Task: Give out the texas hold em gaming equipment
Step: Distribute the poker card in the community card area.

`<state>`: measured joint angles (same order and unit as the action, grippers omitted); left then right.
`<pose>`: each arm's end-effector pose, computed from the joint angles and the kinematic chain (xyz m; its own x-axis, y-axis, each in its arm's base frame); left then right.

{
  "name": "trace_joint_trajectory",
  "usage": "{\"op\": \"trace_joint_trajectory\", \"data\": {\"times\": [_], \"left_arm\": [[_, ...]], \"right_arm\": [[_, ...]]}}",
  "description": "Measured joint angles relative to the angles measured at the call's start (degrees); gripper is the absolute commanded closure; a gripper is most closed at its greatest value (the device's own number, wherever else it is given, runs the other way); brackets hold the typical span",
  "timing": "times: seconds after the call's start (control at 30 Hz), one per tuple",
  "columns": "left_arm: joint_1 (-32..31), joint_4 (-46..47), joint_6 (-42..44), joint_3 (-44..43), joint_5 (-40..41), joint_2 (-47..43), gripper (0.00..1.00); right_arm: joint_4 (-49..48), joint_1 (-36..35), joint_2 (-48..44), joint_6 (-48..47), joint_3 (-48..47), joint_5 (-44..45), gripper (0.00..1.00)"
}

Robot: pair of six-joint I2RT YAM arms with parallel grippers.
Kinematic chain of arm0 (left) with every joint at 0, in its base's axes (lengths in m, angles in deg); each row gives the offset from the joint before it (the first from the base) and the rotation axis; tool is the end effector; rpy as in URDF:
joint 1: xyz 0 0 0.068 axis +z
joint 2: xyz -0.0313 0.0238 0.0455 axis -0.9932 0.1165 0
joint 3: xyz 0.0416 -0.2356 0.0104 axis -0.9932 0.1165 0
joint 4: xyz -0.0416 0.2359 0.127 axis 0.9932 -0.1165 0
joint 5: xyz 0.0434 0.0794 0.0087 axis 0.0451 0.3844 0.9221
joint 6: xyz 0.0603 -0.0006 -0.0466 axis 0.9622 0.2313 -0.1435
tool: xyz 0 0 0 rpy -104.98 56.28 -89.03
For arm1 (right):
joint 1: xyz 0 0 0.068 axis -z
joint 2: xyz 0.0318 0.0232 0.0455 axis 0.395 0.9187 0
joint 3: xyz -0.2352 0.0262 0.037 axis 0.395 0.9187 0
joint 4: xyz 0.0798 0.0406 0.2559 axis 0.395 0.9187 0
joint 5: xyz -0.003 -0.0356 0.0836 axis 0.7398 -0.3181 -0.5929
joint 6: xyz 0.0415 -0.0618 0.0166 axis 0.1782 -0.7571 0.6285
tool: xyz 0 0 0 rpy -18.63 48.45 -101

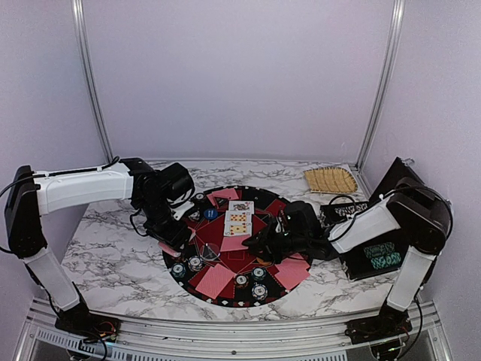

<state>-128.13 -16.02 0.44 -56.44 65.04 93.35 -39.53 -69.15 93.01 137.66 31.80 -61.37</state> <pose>0.2371 -0.2406 0.1712 -0.8116 0.5362 -0.2320 0.5683 0.8167 -0.1005 0.2328 0.2758 0.0744 -0.9350 0.3467 0.0745 0.2298 0.4325 0.8719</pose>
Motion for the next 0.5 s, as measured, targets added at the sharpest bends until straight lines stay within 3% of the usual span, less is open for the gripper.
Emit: {"op": "trace_joint_trajectory", "data": {"times": [0.4, 0.5], "left_arm": [[-0.42, 0.02, 0.00, 0.00, -0.39, 0.00, 0.66], [-0.61, 0.02, 0.02, 0.00, -0.46, 0.00, 0.66]], "right_arm": [[6.21, 3.78, -1.20, -5.68, -1.14, -0.85, 0.68], [7.78, 4.07, -1.20, -8.35, -3.06, -1.42, 0.62]]}}
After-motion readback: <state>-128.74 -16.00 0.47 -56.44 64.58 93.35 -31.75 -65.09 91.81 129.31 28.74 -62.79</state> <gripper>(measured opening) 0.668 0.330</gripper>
